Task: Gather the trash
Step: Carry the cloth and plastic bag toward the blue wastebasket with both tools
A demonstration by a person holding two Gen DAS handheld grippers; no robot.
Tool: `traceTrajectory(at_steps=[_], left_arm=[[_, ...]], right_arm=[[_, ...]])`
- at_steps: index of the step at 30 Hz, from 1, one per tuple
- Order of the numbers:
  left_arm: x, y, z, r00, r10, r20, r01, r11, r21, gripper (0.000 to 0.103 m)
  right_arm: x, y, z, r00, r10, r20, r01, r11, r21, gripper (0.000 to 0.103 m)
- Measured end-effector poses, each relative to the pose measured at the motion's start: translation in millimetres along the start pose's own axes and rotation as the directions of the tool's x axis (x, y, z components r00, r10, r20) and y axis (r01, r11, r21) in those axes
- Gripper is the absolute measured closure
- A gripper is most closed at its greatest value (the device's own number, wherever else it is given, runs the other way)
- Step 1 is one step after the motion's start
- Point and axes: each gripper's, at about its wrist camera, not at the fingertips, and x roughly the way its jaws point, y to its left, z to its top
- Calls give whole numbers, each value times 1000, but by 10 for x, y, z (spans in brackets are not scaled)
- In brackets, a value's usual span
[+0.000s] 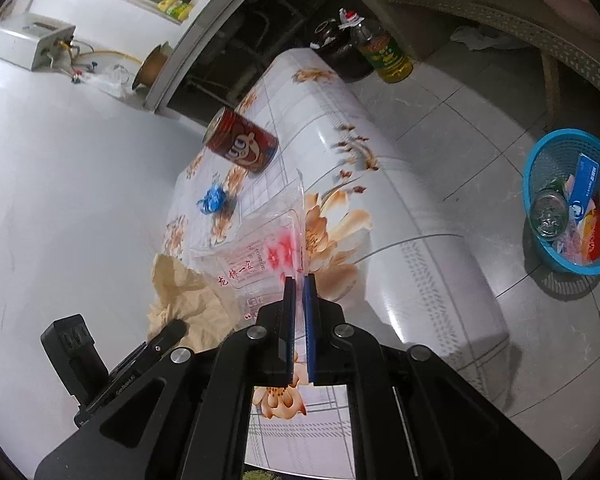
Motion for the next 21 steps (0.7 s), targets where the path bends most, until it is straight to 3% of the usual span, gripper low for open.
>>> traceTrajectory(at_steps=[12, 21], left_arm=[[-21, -450, 147, 998, -56, 18, 55, 997, 60, 99], [137, -1011, 340, 989, -149, -7, 149, 978, 148, 99]], right_arm=[[-344, -273, 6, 997, 21, 69, -25, 998, 57, 98], [-709, -600, -3, 989, -9, 148, -8, 994, 113, 98]])
